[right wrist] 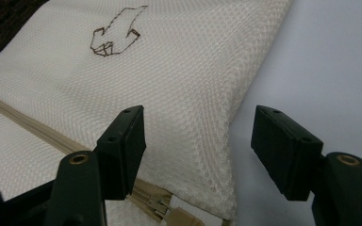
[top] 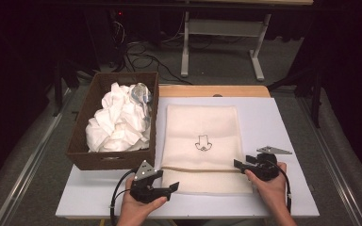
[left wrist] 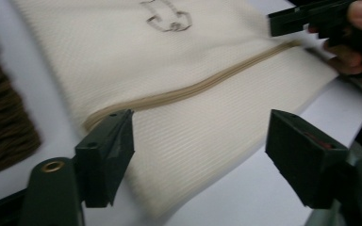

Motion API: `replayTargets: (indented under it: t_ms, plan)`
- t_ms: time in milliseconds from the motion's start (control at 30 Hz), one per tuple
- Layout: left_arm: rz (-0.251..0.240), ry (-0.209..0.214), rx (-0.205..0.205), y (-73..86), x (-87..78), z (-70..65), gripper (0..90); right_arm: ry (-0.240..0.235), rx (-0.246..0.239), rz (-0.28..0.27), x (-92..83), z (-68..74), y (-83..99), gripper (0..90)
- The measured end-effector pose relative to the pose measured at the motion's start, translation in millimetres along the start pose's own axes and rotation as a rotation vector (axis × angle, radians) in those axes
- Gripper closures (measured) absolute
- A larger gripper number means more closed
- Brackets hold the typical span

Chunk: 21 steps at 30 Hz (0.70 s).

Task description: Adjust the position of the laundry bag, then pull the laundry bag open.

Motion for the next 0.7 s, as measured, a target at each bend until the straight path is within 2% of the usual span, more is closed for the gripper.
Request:
replayTargets:
  t_ms: [33, 67, 100, 133, 167, 200, 233, 267, 333, 400, 433, 567, 700]
  plan:
    - [-0.002, 0.011, 0.012, -3.8, 3.8, -4.5, 20.1, 0.003, 0.014, 0.005, 0.6, -0.7, 0.4, 36.1]
    - [0.002, 0.026, 0.027, -10.1, 11.5, -12.1, 19.8, -0.023, 0.029, 0.007, 0.8, -0.5, 1.3, 39.3]
    - [0.009, 0.035, 0.034, -13.4, 16.5, -16.5, 19.8, -0.024, 0.036, 0.007, 0.9, -0.7, 1.7, 40.1]
    - [0.009, 0.035, 0.034, -13.4, 16.5, -16.5, 19.8, -0.028, 0.043, 0.007, 0.6, -0.8, 1.9, 40.6]
    - [0.019, 0.046, 0.058, -20.1, 26.7, -24.6, 19.9, -0.049, 0.054, 0.000, 0.3, 0.0, 1.4, 41.7]
    - [0.024, 0.054, 0.064, -23.5, 31.8, -28.3, 19.9, -0.058, 0.069, 0.001, 0.2, -0.3, 1.4, 42.7]
    - [0.024, 0.054, 0.064, -23.5, 31.8, -28.3, 19.9, -0.066, 0.080, 0.001, 0.5, -0.5, 1.5, 43.0]
    - [0.037, 0.067, 0.068, -29.5, 42.4, -34.3, 19.9, -0.069, 0.088, 0.004, 1.3, -0.9, 1.9, 43.3]
    - [0.044, 0.078, 0.076, -32.2, 47.7, -36.8, 20.0, -0.070, 0.095, 0.006, 2.5, -1.3, 2.5, 43.8]
    - [0.068, 0.093, 0.083, -38.4, 63.4, -42.3, 20.0, -0.077, 0.107, 0.005, 3.0, -0.8, 2.5, 44.6]
    - [0.068, 0.093, 0.083, -38.4, 63.4, -42.3, 20.1, -0.077, 0.107, 0.005, 3.0, -0.8, 2.5, 44.6]
    - [0.072, 0.121, 0.085, -48.1, 80.9, -54.2, 21.0, -0.091, 0.127, 0.010, 2.2, 0.3, 3.3, 44.9]
    - [0.089, 0.130, 0.089, -52.5, 93.7, -60.5, 24.6, -0.108, 0.150, 0.016, 1.0, -1.6, 4.6, 50.4]
Point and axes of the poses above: each handheld gripper's, and its own axes: x roughly forward along the jaws, y roughly out of its underside, z roughly to its left, the point moved 8 cm from there along x, roughly forward along the jaws, and after that the axes turned 5 degrees about z, right-handed, at the moved point
